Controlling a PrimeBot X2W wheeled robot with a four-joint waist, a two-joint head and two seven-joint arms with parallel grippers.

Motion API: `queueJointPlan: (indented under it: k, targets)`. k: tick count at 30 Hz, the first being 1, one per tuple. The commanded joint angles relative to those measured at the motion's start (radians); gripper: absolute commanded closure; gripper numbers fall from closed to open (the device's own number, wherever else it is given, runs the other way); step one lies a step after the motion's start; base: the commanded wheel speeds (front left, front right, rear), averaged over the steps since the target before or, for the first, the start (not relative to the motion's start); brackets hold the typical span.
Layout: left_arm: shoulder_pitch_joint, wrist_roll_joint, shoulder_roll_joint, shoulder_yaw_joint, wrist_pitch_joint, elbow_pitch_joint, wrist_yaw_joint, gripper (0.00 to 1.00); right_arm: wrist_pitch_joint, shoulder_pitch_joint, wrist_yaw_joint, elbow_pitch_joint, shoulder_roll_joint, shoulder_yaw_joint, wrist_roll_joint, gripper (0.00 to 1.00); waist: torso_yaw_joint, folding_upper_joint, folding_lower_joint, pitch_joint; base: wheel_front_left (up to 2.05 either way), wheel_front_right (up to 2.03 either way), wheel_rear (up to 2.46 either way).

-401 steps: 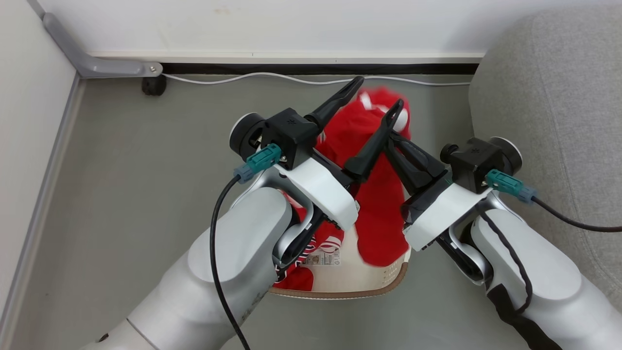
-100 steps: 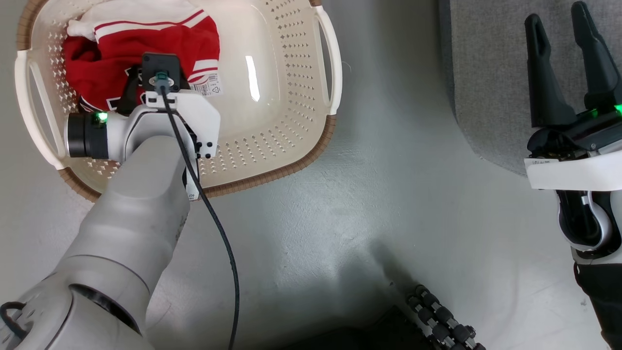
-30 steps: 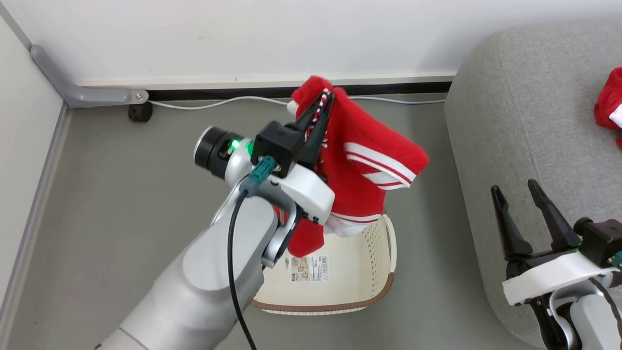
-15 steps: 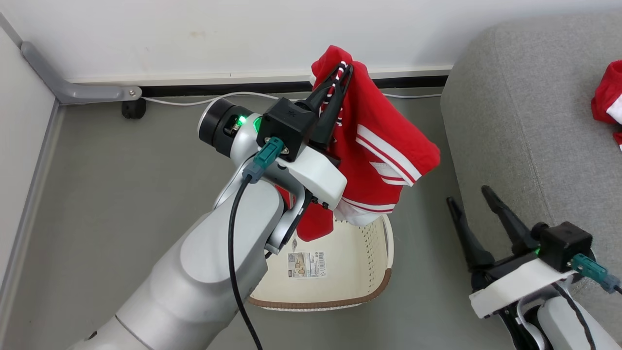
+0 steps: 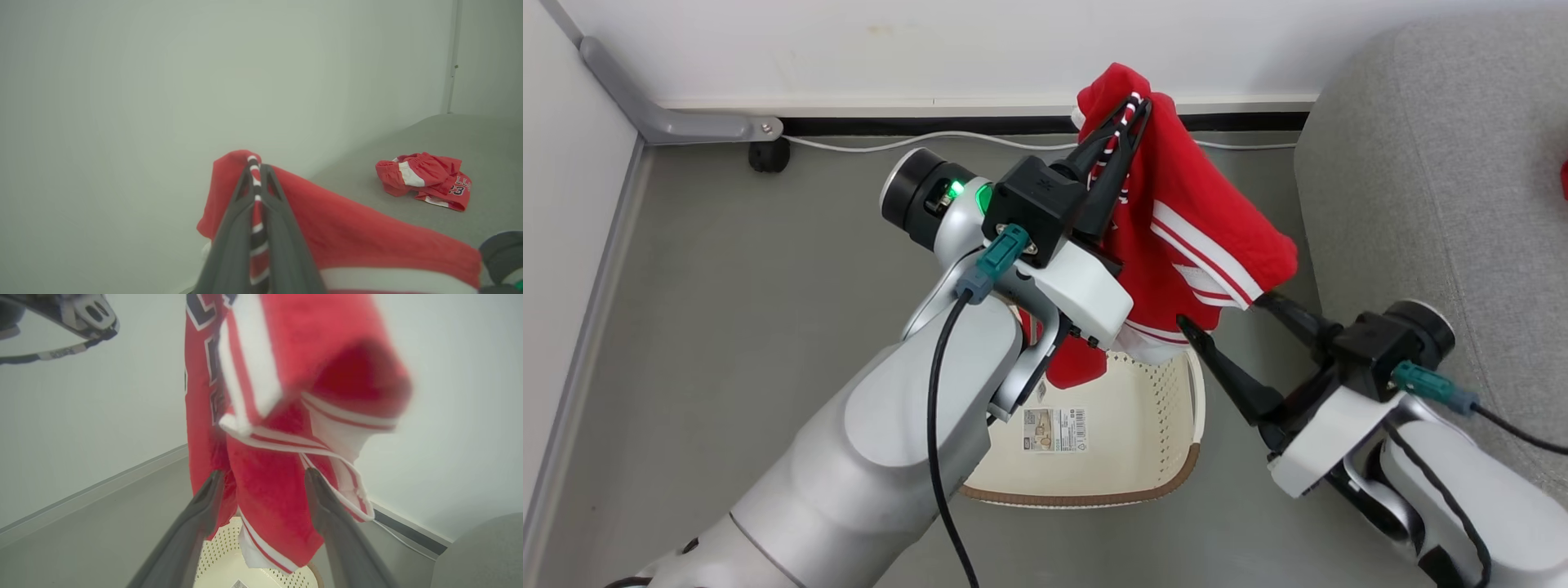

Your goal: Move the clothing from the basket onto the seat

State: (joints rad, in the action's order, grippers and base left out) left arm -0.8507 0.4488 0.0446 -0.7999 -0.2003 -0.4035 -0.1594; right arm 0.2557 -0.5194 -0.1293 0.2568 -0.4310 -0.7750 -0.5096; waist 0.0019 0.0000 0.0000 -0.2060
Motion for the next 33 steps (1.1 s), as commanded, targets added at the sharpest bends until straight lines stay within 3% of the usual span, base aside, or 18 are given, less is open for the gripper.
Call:
queueJointPlan:
  k: [1,10,21,22,24,31,32,33]
  targets:
    - [-0.054,0.014,0.011,0.021,-0.011,0.018,0.002,1.0,0.006,-0.04,-0.001,-0.005,-0.013,-0.02,-0.013,0.0,0.009,0.0,0.0,-0.003,0.0,0.0,0.0]
    - [-0.072,0.053,0.006,-0.044,-0.023,0.018,0.003,1.0,0.006,-0.15,-0.001,0.115,0.056,-0.036,0.031,0.0,0.055,0.0,0.0,-0.011,0.0,0.0,0.0]
    - [-0.1,0.138,0.006,-0.162,-0.037,0.076,-0.044,1.0,0.006,-0.226,-0.001,0.249,0.159,-0.095,0.018,0.0,0.092,0.0,0.0,-0.025,0.0,0.0,0.0]
    - [-0.103,0.145,0.006,-0.17,-0.039,0.075,-0.049,1.0,0.006,-0.232,-0.001,0.261,0.166,-0.101,0.012,0.16,0.093,0.0,0.0,-0.026,0.0,0.0,0.0]
    - [-0.107,0.159,0.006,-0.182,-0.042,0.068,-0.057,1.0,0.006,-0.245,-0.001,0.272,0.176,-0.106,0.002,1.0,0.094,0.0,0.0,-0.029,0.0,0.0,0.0]
    - [-0.114,0.184,0.006,-0.197,-0.055,0.043,-0.073,1.0,0.006,-0.249,-0.001,0.262,0.173,-0.094,-0.021,1.0,0.076,0.0,0.0,-0.033,0.0,0.0,0.0]
    - [-0.114,0.184,0.006,-0.196,-0.057,0.04,-0.074,0.87,0.006,-0.247,-0.001,0.257,0.171,-0.09,-0.02,1.0,0.072,0.0,0.0,-0.034,0.0,0.0,0.0]
    - [-0.114,0.181,0.006,-0.196,-0.058,0.033,-0.075,0.51,0.006,-0.244,-0.001,0.25,0.169,-0.086,-0.019,1.0,0.068,0.0,0.0,-0.035,0.0,0.0,0.0]
